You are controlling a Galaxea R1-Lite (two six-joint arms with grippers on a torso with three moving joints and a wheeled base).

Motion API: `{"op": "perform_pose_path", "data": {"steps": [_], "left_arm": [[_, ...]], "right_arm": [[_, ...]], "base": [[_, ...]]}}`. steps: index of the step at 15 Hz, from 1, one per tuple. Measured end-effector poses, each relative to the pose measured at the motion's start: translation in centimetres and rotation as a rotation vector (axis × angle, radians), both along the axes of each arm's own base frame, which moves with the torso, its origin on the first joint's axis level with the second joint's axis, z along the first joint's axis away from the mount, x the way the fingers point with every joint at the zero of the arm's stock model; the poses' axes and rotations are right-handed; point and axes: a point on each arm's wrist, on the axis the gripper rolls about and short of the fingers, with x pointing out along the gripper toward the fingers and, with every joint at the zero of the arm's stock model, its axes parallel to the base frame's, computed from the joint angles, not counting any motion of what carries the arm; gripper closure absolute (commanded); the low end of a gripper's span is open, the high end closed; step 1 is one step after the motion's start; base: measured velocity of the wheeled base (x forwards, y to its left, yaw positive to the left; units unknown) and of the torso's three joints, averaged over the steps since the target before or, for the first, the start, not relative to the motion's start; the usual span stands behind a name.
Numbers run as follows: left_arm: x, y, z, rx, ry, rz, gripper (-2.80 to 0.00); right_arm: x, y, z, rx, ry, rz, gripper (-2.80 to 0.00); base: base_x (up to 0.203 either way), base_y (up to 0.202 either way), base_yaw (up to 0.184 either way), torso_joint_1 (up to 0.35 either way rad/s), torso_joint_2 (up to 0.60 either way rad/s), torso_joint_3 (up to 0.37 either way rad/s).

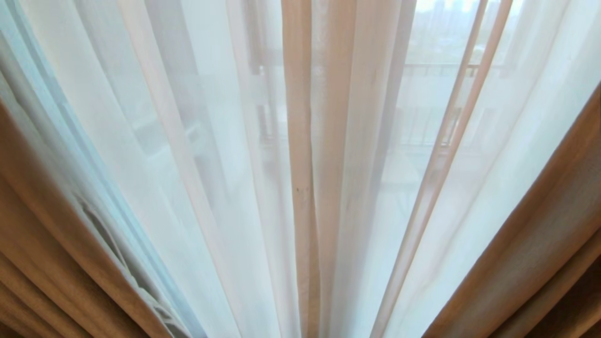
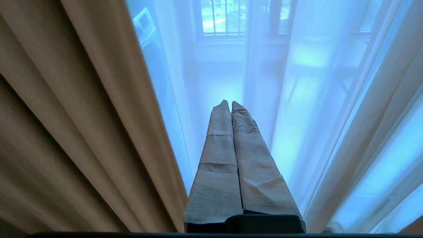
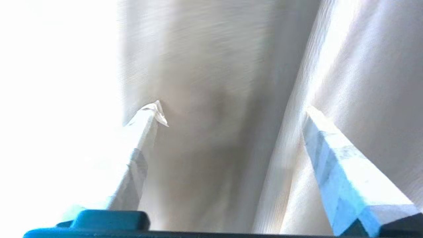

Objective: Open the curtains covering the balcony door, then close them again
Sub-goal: Pull the outer curtains open on both sides

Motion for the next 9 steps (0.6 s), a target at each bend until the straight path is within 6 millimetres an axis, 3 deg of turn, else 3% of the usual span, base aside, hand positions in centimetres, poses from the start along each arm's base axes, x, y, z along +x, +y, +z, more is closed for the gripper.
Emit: {"op": "perform_pose_path", "data": {"steps": [9], "left_arm": [[0.0, 0.0, 0.0, 0.0, 0.0, 0.0, 0.0]], "right_arm": [[-8.2, 6.9, -4.3, -0.064, -0.065, -0.065, -2.8]], "base": [[0.0, 0.0, 0.0, 0.0, 0.0, 0.0]]}}
